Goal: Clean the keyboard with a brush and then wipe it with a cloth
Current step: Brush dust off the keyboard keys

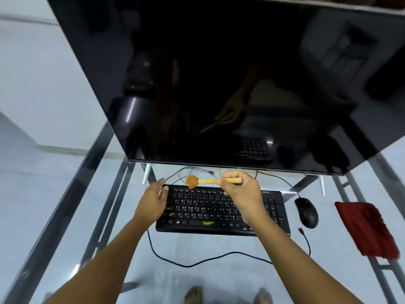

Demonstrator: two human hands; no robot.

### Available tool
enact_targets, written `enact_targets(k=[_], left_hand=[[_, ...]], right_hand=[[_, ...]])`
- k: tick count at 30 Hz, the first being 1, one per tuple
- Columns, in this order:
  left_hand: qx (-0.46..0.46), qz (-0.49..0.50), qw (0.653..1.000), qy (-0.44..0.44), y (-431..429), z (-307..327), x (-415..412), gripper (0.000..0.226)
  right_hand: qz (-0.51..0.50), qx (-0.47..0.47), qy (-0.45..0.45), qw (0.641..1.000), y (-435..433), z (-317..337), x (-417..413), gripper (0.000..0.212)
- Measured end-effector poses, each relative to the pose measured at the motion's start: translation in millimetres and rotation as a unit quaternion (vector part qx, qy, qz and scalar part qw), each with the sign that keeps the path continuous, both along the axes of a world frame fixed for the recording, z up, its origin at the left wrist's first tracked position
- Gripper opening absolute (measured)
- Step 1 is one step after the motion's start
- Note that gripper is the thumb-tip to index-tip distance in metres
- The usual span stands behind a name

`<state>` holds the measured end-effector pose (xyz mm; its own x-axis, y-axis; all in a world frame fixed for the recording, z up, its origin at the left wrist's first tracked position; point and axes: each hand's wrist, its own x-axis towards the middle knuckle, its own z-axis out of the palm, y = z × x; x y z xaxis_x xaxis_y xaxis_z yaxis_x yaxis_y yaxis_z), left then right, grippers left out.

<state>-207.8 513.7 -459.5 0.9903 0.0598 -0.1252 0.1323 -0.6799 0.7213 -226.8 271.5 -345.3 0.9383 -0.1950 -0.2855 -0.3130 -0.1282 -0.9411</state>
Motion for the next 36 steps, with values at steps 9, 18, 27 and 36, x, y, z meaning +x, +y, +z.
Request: enact_targets(k=[9,18,27,36], left_hand=[[-0.053,0.003,0.998,-0.035,7,-17,-7,0.038],[-0.046,0.037,0.994,-0.094,3,-28,-5,0.034],[0.013,0.003,0.994,-0.112,8,-37,-15,0.058],[0.018,0.003,0.995,-0.099,12,-41,-15,0.061]], right_hand=[[0.143,-0.100,-0.043,0.984,38,-29,-14,0.003],[0.218,-0.145,-0.051,0.964,36,-45,-17,0.011],[0.258,-0.230,-0.119,0.931,42,-59,-34,0.018],[0.241,-0.160,0.003,0.957,34,-56,-19,0.006]])
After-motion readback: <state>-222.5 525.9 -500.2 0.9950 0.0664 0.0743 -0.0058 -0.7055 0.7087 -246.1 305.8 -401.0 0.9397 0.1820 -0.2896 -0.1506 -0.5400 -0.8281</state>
